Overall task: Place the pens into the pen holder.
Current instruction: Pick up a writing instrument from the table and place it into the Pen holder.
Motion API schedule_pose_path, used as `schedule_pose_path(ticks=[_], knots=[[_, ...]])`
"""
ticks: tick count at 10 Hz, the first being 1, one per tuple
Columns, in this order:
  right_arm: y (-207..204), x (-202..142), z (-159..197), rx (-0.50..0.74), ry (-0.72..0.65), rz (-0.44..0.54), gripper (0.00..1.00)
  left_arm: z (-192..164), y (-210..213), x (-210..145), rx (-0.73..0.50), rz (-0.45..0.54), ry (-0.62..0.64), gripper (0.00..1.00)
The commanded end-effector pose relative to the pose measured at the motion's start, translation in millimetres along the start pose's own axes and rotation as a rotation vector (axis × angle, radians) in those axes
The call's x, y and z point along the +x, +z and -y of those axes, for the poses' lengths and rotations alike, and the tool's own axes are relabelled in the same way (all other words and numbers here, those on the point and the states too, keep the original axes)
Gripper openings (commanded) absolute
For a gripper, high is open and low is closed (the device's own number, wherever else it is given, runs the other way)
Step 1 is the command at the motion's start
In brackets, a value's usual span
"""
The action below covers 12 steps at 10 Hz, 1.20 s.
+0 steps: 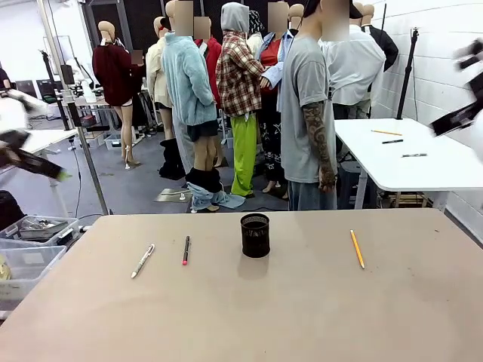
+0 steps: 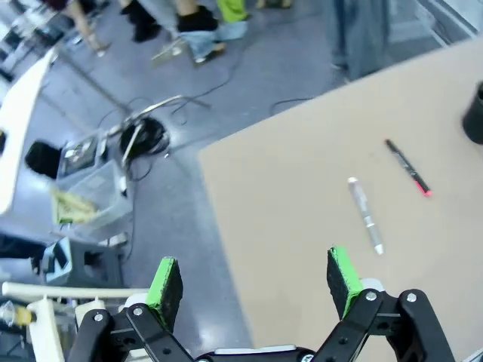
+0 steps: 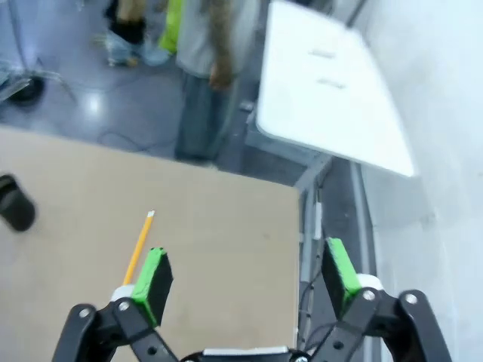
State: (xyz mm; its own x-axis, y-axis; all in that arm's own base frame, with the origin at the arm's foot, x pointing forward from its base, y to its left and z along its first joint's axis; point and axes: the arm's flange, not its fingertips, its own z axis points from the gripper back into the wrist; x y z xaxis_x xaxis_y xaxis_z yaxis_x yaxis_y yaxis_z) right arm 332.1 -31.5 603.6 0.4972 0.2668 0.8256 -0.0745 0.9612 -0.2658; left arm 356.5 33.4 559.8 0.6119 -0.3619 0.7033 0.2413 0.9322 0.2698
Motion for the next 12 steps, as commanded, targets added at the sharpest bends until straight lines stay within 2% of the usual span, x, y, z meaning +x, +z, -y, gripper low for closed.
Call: schedule_pose_path(ticks=[1,3,4,5,6,7,8,11,12], knots=[[62,-167,-15,-0.126,-0.071,-0.009,1.00,17,54,-153,0.065,0.045,0.139,1.00],[63,-192,-7,-0.180,-0.144,-0.080,1.00,8,69,-193,0.131,0.017,0.279,1.00],[50,-187,-7,-0.164,-0.129,-0.083,1.00,2,69,-198,0.147,0.031,0.312,1.00],[40,-175,-12,-0.140,-0.098,-0.088,1.00,6,68,-196,0.103,0.034,0.323,1.00],[25,-161,-17,-0.128,-0.067,-0.100,1.00,-98,100,-68,0.113,0.020,0.289,1.00],[3,-142,-23,-0.109,-0.042,-0.114,1.00,-98,100,-68,0.113,0.020,0.289,1.00],[-25,-117,-41,-0.038,0.017,-0.103,1.00,-98,100,-68,0.113,0.020,0.289,1.00],[-94,-60,-102,0.077,0.131,-0.216,1.00,-98,100,-68,0.113,0.020,0.289,1.00],[-118,-51,-123,0.082,0.162,-0.283,1.00,-98,100,-68,0.113,0.020,0.289,1.00]])
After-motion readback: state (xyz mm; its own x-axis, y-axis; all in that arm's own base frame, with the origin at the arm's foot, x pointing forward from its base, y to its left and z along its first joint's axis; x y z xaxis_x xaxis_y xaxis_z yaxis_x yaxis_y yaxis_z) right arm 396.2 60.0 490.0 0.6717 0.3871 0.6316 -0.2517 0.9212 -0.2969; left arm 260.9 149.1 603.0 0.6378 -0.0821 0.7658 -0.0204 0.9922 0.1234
